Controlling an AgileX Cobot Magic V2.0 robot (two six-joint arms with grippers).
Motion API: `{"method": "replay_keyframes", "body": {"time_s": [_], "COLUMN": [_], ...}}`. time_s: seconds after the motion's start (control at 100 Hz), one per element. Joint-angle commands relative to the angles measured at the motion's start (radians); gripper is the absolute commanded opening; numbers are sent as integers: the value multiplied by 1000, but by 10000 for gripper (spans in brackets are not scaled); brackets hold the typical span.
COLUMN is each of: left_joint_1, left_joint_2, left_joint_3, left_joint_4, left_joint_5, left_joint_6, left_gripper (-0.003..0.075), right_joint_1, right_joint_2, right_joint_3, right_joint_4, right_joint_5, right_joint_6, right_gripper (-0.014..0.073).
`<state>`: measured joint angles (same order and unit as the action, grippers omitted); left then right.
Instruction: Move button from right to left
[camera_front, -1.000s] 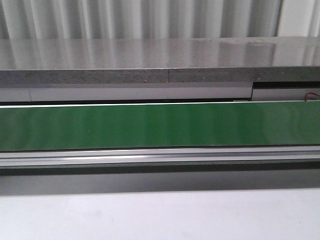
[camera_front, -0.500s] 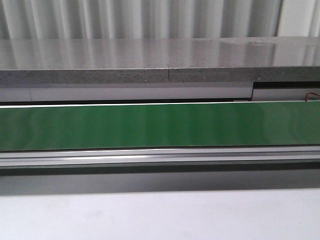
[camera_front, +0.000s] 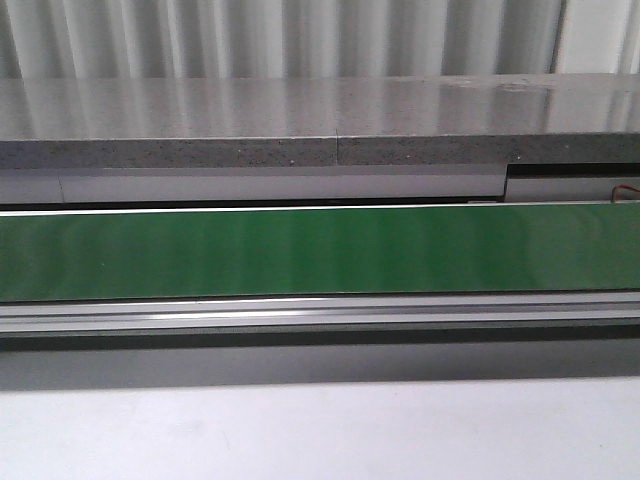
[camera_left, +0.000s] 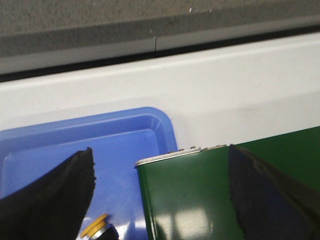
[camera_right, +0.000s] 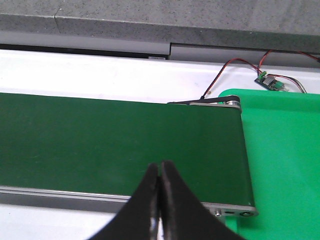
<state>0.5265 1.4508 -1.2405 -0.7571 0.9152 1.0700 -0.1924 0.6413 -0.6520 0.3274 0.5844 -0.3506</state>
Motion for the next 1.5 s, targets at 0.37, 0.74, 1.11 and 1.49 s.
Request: {"method": "replay_keyframes", "body": {"time_s": [0.37,0.74,1.11,1.49], "left_joint_1": [-140,-223,-260,-260], "left_joint_2": [-345,-652,-914,-921], "left_joint_3": [157,447,628,629], "left_joint_4": [-195,-207,-231,-231], "left_joint_5": [-113,-204,-190,-192], "left_joint_6": [-3,-3,-3,-3], "left_gripper": [465,172,-20,-20], "right_joint_1": [1,1,1,1], "right_joint_2": [-2,-2,-2,-2], "right_joint_3": [-24,-24,-24,-24], "right_joint_4": [15,15,15,15], "right_joint_5": [-66,-66,-66,-66], "right_joint_6": [-9,-9,-9,-9], "right_gripper": [-68,-68,-68,-68]}}
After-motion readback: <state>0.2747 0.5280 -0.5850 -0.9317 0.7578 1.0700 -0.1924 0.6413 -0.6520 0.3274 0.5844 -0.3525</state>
